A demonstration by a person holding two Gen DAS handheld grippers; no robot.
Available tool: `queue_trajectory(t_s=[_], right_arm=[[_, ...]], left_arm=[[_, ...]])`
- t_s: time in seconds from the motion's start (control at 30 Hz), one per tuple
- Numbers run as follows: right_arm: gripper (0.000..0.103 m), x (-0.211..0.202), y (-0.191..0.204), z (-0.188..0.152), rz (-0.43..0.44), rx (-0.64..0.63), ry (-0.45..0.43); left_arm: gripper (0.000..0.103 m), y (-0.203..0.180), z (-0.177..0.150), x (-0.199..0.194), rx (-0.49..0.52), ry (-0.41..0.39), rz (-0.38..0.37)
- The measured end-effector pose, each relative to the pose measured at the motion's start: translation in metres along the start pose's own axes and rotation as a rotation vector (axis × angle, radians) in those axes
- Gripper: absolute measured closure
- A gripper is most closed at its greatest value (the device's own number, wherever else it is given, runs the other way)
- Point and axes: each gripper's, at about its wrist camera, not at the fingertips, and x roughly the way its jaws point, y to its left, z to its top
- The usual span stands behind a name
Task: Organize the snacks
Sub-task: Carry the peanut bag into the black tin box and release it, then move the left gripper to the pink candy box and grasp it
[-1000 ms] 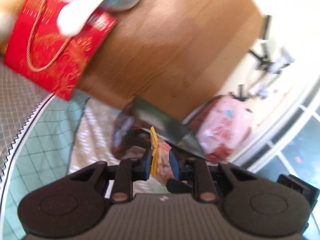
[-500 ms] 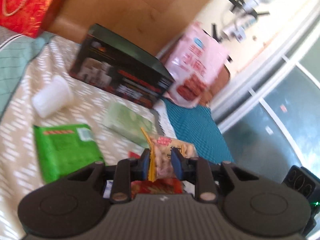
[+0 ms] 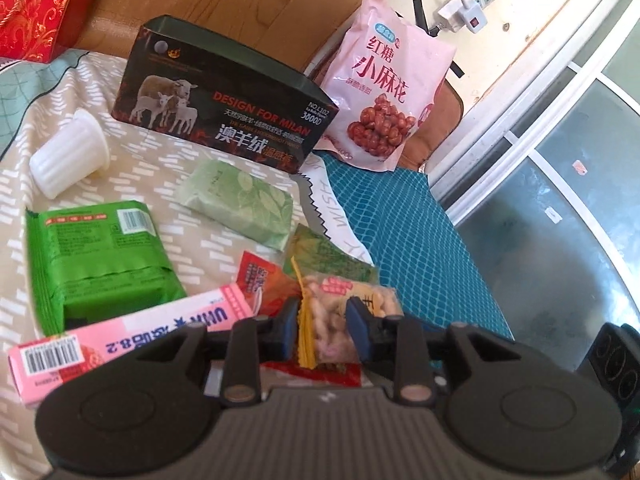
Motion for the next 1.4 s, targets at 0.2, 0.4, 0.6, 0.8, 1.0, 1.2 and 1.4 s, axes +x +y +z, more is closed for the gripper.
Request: queue_trajectory(t_s=[0.2,0.4,0.6,0.8,1.0,1.2,1.4], right_arm=[[0.063,-0.003,0.005,0.009,0.006,-0.043,-0.05],[0.063,-0.009,0.007,0.048,0.004,-0.08,-0.155],[0.063,0.04,-0.011,0.103,0.023,-0.062,-0.226],[0.062,0.095,-0.032,0.138,0.021,-0.02,-0.219],[0.058,0.126,-0.054,0.138,-0.073,0.018,-0.169],[0.055,0.075,-0.069,0.108,-0.038,0.133,-0.171],[0.054,0.044,-0.063,0.054,0.068,0.176,-0.062]], left_arm=[[0.082,-0.008,0.008,-0.015,0.011,-0.042,-0.025],[0.082,-0.011,0.048,-0.033,0.045,-0.135,-0.039],[0.082,0.006,0.117,-0.028,0.005,-0.208,-0.021],[0.078,0.023,0.163,0.002,-0.018,-0.228,0.034],[0.074,0.042,0.173,0.034,-0.091,-0.185,0.087],[0.074,0.039,0.147,-0.006,-0.073,-0.252,-0.007],[0.069,0.029,0.104,-0.041,-0.017,-0.207,-0.06]])
